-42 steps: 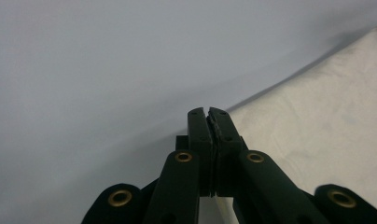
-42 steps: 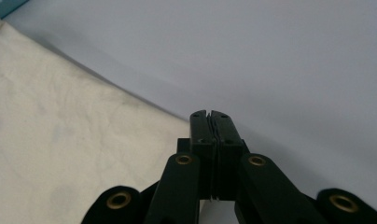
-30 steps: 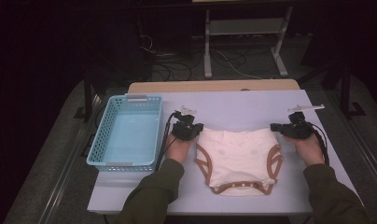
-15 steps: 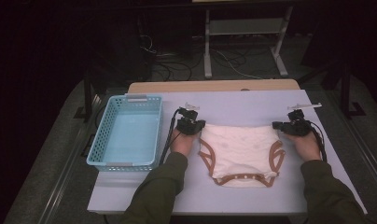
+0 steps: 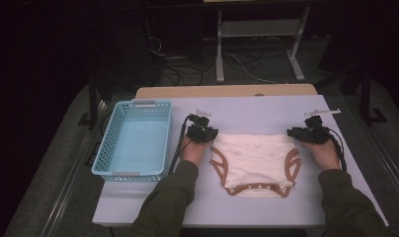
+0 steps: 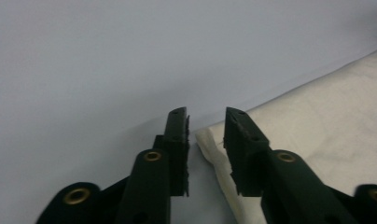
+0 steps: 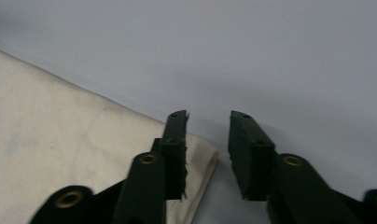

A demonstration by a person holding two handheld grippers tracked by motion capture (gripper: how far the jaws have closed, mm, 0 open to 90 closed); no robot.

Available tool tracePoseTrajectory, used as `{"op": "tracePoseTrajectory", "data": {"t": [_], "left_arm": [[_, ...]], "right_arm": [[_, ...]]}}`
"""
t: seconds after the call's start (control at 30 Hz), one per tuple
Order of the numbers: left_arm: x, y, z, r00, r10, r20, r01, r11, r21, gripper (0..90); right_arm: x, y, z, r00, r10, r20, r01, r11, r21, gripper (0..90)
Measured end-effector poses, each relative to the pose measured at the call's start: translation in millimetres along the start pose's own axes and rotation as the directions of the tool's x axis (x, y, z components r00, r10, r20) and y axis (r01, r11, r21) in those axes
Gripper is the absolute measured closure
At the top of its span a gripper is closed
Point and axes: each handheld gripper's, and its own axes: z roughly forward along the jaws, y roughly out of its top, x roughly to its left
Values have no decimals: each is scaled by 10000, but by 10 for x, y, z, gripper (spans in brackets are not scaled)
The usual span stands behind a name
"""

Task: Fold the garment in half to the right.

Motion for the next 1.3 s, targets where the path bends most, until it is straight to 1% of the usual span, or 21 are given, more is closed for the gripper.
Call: {"op": "tracePoseTrajectory", "data": {"t": [0.07, 0.17, 0.2, 0.27, 0.33, 0.43, 0.57, 0.6, 0.63, 0.7, 0.73, 0.77, 0.83, 0.87, 0.93, 0.97, 1.03, 1.1, 1.13, 1.23, 1.3], "left_arm": [[-7, 7, -24, 9999, -63, 155, 63, 10000, -47, 627], [-19, 11, -69, 9996, 62, 279, -61, 10000, -48, 563], [-23, 8, -86, 9994, 69, 343, -68, 10000, -35, 539], [-36, -3, -104, 9989, 90, 461, -91, 10000, 18, 488], [-54, -24, -138, 9988, 206, 439, -208, 9998, 41, 438], [-71, -56, -191, 9979, 268, 597, -271, 9996, 41, 385], [-102, -92, -263, 9952, 642, 738, -650, 9979, 75, 309], [-102, -92, -263, 9952, 642, 738, -650, 9979, 75, 291], [-129, -110, -320, 9920, 955, 830, -966, 9953, 91, 249], [-139, -120, -342, 9904, 1054, 894, -1067, 9942, 108, 231], [-163, -148, -375, 9879, 1191, 991, -1210, 9926, 131, 194], [-177, -161, -388, 9873, 1215, 1021, -1234, 9923, 124, 174], [-199, -192, -422, 9860, 1266, 1084, -1281, 9917, 68, 140], [-199, -192, -422, 9860, 1266, 1084, -1281, 9917, 68, 129], [-224, -231, -475, 9836, 1379, 1159, -1391, 9903, 31, 92], [-236, -246, -491, 9836, 1347, 1200, -1357, 9907, 6, 61], [-248, -281, -527, 9801, 1473, 1327, -1493, 9888, 48, 18], [-256, -299, -546, 9786, 1544, 1357, -1559, 9878, 6, 0], [-270, -323, -567, 9779, 1541, 1413, -1553, 9879, -32, 0], [-294, -381, -630, 9751, 1591, 1545, -1607, 9870, -17, 0], [-316, -442, -686, 9716, 1568, 1773, -1587, 9873, -36, 0]], "right_arm": [[1, 8, -15, 10000, 10, -83, -10, 10000, -79, 579], [18, 22, -36, 9999, 63, -135, -66, 9998, -179, 482], [21, 27, -41, 9995, 136, -272, -140, 9998, -152, 456], [36, 29, -53, 9994, 152, -324, -159, 9996, -216, 403], [51, 34, -73, 9986, 156, -497, -169, 9995, -260, 349], [76, 42, -91, 9969, 200, -760, -217, 9995, -220, 282], [130, 50, -111, 9948, 108, -1015, -125, 9998, -165, 194], [130, 50, -111, 9948, 108, -1015, -125, 9998, -165, 194], [177, 57, -120, 9915, 5, -1302, -31, 9998, -202, 142], [196, 60, -121, 9921, -52, -1251, 23, 9997, -235, 134], [234, 62, -129, 9917, -186, -1272, 153, 9995, -264, 115], [254, 64, -131, 9917, -247, -1262, 219, 9995, -241, 92], [283, 66, -128, 9891, -308, -1437, 285, 9994, -181, 51], [283, 66, -128, 9891, -308, -1437, 285, 9994, -181, 51], [325, 64, -114, 9871, -399, -1554, 394, 9992, -61, 0], [337, 65, -111, 9865, -435, -1576, 436, 9990, -25, 0], [367, 65, -113, 9862, -495, -1579, 501, 9987, 4, 0], [382, 67, -116, 9857, -527, -1602, 535, 9986, 6, 0], [413, 70, -118, 9830, -584, -1739, 591, 9983, -15, 0], [455, 74, -124, 9829, -690, -1705, 697, 9976, -19, 0], [512, 77, -130, 9825, -859, -1651, 850, 9963, -126, 0]]}}
